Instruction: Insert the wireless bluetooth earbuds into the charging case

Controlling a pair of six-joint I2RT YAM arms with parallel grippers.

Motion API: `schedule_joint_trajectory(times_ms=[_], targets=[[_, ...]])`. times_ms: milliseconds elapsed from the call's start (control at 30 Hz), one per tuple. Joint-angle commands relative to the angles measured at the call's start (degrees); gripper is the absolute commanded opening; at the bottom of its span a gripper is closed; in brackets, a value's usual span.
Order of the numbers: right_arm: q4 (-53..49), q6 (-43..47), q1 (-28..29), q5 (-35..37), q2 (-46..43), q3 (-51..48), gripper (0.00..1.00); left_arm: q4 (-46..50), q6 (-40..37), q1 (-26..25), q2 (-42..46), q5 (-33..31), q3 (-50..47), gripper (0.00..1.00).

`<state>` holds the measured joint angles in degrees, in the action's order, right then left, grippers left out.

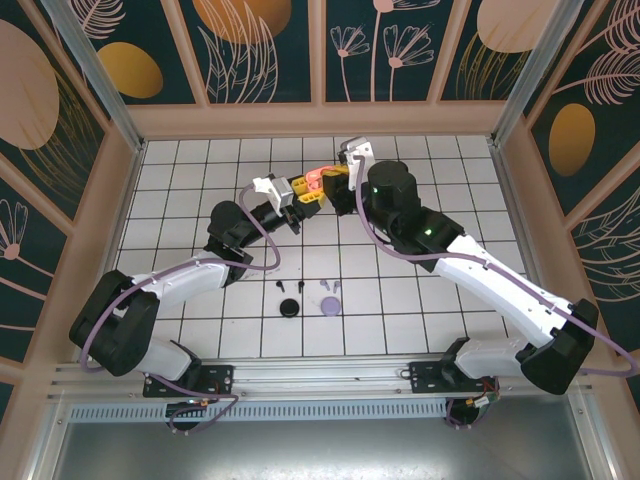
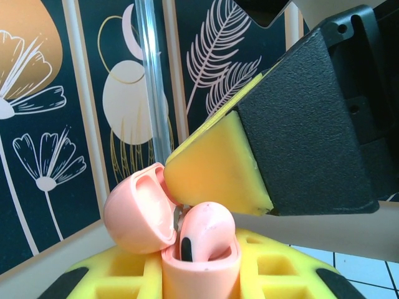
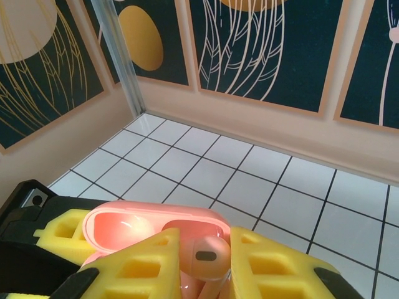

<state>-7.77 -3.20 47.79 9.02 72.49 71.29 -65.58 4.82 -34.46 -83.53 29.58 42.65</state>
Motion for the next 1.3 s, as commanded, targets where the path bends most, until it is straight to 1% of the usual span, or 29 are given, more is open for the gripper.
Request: schedule_joint_trajectory(times_ms=[0, 333, 633, 1033, 1267], targets=[[-5.2, 1.7, 2.4, -4.2, 1.1, -2.4, 0.22, -6.8, 1.0, -0.6, 0.6, 1.4, 2.0, 0.0], [-6.4, 1.6, 2.6, -1.6, 2.0, -1.7, 0.26, -6.7, 0.8, -0.9, 0.4, 1.2, 2.1, 0.0], [-7.5, 1.0, 2.6, 1.0, 2.4, -0.7, 0.27, -6.6, 0.8, -1.0, 0.1, 1.1, 2.3, 0.0], [-9.5, -0.5, 2.6, 5.0, 2.5, 1.0, 0.32, -6.0, 0.6, -1.1, -0.1, 0.6, 2.2, 0.0], [-10.4, -1.1, 2.6, 6.1, 1.6, 1.2, 0.35, -6.1, 0.6, -1.1, -0.3, 0.4, 2.2, 0.0]])
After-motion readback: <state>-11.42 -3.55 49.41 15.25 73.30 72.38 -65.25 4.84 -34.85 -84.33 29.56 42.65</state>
